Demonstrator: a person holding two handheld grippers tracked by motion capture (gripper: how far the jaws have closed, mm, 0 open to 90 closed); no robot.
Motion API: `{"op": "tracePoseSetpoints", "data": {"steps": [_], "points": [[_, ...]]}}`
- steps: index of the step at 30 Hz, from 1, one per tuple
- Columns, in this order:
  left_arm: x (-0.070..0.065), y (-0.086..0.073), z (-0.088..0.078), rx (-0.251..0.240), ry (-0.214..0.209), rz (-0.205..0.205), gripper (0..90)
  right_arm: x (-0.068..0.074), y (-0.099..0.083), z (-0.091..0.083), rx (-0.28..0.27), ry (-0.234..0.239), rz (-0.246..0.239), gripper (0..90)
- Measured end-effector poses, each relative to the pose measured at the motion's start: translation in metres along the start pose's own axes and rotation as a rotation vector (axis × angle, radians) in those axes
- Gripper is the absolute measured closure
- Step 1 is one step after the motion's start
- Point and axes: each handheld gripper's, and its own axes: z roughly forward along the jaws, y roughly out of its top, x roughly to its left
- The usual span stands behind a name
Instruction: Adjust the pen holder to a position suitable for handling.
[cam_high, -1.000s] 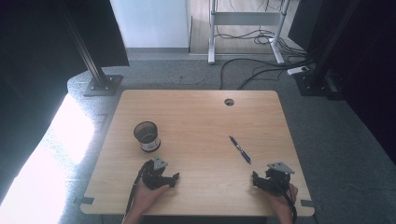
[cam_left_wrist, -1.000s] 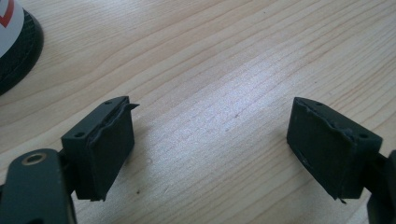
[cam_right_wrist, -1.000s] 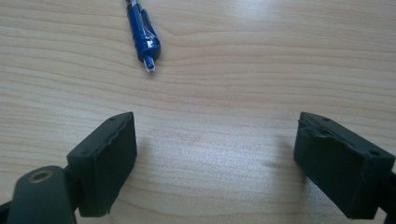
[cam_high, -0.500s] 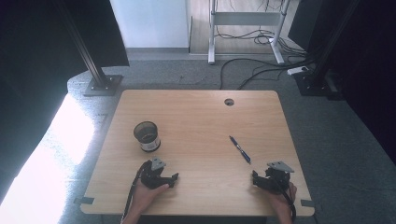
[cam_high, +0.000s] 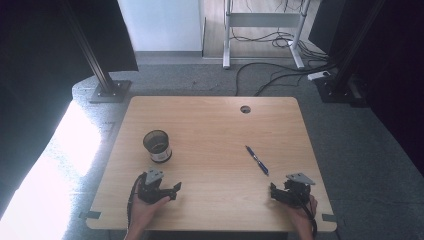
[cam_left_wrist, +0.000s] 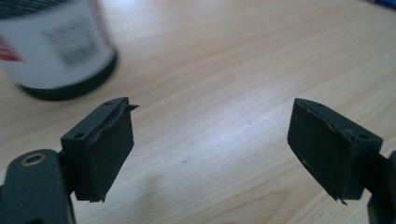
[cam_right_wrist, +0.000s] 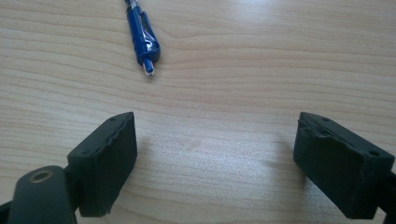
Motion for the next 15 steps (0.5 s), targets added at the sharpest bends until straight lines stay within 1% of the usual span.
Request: {"op": "tracePoseSetpoints", "data": {"steps": [1,4,5,6,7,8,9,12,13,15], "points": [[0.007,0.003,-0.006,-0.021,0.011,-0.018,14.6,0.000,0.000,0.000,0.000,0.001,-0.001,12.8],[0.017,0.007,-0.012,-0.029,0.021,-0.035,14.5,0.000,0.000,0.000,0.001,0.002,-0.001,12.9],[0.020,0.008,-0.013,-0.030,0.023,-0.036,14.4,0.000,0.000,0.000,0.000,0.002,-0.001,12.8],[0.020,0.008,-0.013,-0.030,0.023,-0.036,14.4,0.000,0.000,0.000,0.000,0.002,-0.001,12.8],[0.026,0.011,-0.015,-0.031,0.031,-0.037,14.4,0.000,0.000,0.000,0.000,0.001,-0.001,12.9],[0.026,0.011,-0.015,-0.031,0.031,-0.037,14.4,0.000,0.000,0.000,0.000,0.001,-0.001,12.9],[0.031,0.013,-0.016,-0.038,0.037,-0.037,14.4,0.000,0.000,0.000,0.000,0.001,-0.001,12.9],[0.038,0.016,-0.017,-0.049,0.041,-0.051,13.8,0.000,0.000,0.000,0.000,0.001,-0.001,13.0],[0.038,0.016,-0.017,-0.049,0.041,-0.051,13.5,0.000,0.000,0.000,0.000,0.001,-0.001,13.0],[0.044,0.019,-0.017,-0.059,0.048,-0.062,13.1,0.000,0.000,0.000,0.000,0.001,-0.001,13.0]]}}
